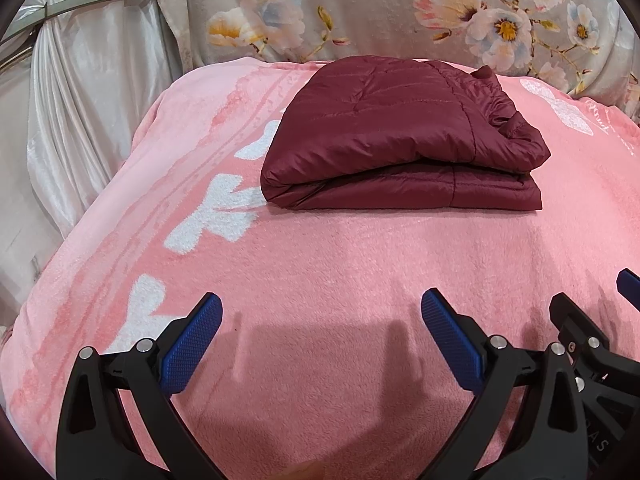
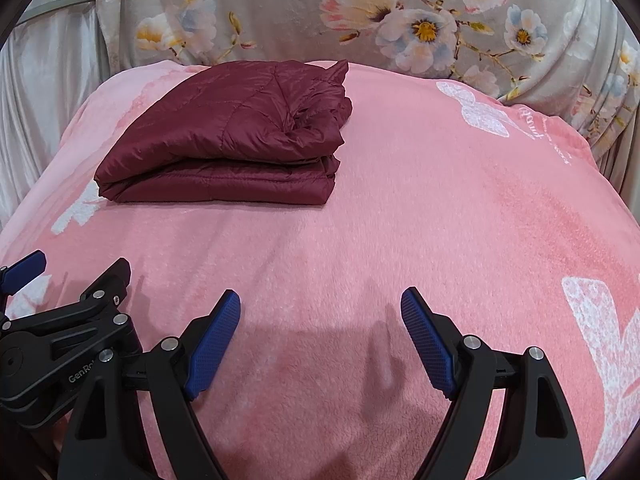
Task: Fold large clothes
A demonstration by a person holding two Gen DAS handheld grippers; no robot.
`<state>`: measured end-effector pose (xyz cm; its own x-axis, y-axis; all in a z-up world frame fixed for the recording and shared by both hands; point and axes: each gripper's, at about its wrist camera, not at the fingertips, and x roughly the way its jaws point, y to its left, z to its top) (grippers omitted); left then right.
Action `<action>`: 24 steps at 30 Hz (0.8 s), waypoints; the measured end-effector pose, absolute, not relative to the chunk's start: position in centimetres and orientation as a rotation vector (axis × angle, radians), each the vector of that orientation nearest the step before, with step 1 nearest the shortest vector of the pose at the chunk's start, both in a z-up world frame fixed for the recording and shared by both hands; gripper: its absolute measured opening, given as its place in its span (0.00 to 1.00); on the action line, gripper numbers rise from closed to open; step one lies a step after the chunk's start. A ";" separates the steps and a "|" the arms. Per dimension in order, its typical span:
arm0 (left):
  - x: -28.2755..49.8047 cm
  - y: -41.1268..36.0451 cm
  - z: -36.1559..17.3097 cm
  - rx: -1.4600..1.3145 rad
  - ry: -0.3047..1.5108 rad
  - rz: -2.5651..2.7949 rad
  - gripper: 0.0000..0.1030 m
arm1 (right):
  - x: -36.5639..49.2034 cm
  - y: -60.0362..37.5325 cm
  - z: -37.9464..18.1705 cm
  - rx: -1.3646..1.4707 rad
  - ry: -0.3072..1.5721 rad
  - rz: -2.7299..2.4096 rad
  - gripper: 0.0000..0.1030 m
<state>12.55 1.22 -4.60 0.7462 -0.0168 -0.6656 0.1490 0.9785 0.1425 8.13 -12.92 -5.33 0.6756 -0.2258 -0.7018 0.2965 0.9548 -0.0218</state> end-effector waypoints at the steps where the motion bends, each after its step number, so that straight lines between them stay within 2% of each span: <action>1: 12.5 1.2 -4.5 0.191 0.723 -0.090 0.95 | 8.1 -12.9 -5.4 0.097 0.776 -0.294 0.78; 24: 12.2 1.0 -4.3 0.190 0.718 -0.087 0.94 | 8.0 -13.0 -5.2 0.093 0.769 -0.295 0.78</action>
<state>12.19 0.96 -4.31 0.7506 -0.0140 -0.6606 0.1444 0.9791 0.1433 8.02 -13.01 -5.16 0.6796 -0.2283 -0.6971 0.2961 0.9548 -0.0240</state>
